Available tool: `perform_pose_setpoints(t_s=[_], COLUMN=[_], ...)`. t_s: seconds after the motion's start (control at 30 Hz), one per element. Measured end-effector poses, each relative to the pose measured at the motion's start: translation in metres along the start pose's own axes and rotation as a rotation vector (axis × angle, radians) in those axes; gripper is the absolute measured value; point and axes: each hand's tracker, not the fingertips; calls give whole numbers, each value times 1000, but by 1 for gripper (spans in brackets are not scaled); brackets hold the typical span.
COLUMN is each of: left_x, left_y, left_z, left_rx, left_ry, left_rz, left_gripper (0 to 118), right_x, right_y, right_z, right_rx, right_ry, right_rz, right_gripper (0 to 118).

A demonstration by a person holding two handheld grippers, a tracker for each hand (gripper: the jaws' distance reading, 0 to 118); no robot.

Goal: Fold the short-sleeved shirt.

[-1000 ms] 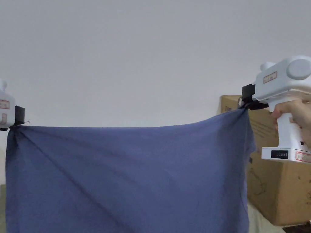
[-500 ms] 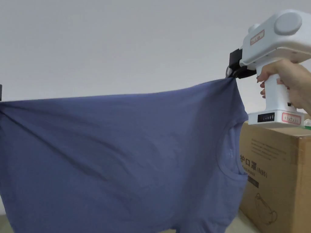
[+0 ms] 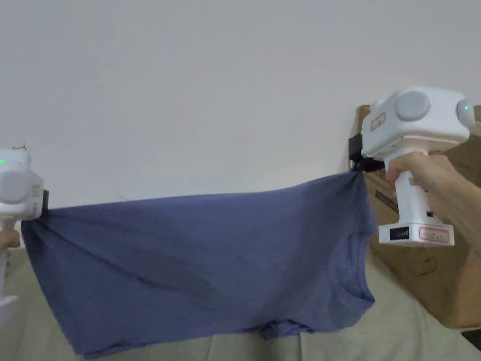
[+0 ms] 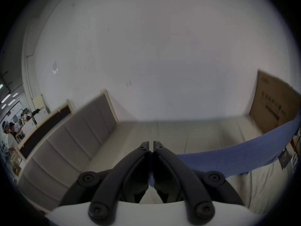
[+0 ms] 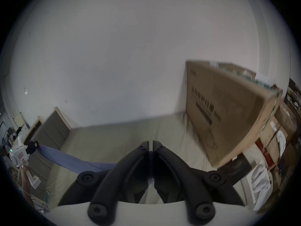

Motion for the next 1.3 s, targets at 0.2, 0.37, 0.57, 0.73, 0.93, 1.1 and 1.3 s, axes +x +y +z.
perform_pose_setpoints(t_s=[0.2,0.37,0.57,0.73,0.93,1.1,1.3], left_x=[45,51,11,-7,-32,-58,-73], left_y=[-145,-224,-241,-257,-317,-375,-427], left_z=[-90,-119,-91,-5,103,174,227], left_rx=[-240,-401,-374,-316,-301,-329,-366], left_ry=[-11,-58,-112,-161,-159,-185,-187], left_rz=[-7,-102,33,1,-46,-50,-20], left_gripper=[2,2,2,2,2,2,2], right_x=[20,31,50,52,58,59,76], right_y=[-123,-207,-241,-276,-349,-414,-484], right_z=[-125,-174,-153,-74,33,116,181], right_rx=[-257,-445,-432,-418,-441,-486,-508], right_ry=[-27,-53,-29,19,42,21,-6], right_rz=[-67,-26,-58,-53,-44,50,24], right_gripper=[4,4,4,4,4,4,4])
